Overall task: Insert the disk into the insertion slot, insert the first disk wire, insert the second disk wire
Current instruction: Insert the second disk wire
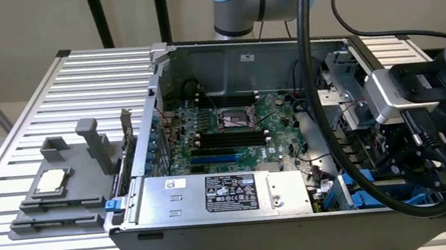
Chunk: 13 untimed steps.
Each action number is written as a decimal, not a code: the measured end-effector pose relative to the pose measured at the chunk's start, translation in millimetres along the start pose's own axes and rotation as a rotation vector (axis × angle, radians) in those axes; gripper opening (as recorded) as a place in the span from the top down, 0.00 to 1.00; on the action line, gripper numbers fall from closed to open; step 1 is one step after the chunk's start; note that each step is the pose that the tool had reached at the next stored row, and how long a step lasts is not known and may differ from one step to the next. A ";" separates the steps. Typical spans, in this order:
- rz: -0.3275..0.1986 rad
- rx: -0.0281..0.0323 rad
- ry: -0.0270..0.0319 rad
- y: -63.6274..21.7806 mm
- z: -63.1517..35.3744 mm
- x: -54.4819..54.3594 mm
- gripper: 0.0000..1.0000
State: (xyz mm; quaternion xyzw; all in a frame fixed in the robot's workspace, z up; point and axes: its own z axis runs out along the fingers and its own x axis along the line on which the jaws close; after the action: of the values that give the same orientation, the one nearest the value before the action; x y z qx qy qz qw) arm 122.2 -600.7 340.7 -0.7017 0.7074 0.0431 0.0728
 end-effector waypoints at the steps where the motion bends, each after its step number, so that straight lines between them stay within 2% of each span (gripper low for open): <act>1: -0.001 -0.0001 -0.0002 -0.1 0.1 0.0 0.84; 13: -0.009 -0.0016 -0.0003 -1.6 0.7 0.1 0.84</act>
State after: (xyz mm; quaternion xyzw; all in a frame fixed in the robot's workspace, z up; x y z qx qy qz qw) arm 123.8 -600.8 340.1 -0.7050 0.7042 0.0435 0.0726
